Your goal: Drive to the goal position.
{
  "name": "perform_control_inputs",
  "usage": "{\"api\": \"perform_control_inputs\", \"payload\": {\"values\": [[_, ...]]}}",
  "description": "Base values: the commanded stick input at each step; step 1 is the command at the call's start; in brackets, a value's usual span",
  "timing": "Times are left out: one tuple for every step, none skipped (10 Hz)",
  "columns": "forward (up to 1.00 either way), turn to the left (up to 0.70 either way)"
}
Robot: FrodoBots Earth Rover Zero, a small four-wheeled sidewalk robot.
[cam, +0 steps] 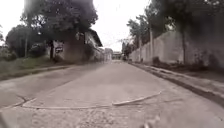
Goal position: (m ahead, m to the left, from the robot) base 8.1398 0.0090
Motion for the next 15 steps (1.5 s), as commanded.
{"api": "perform_control_inputs", "payload": {"values": [[0.70,0.00],[0.70,0.00],[0.70,0.00],[0.70,0.00],[0.70,0.00],[0.70,0.00],[0.70,0.00],[0.70,0.00],[0.70,0.00],[0.70,0.00],[0.70,0.00],[0.70,0.00],[0.70,0.00],[0.70,-0.06],[0.70,-0.21]]}}
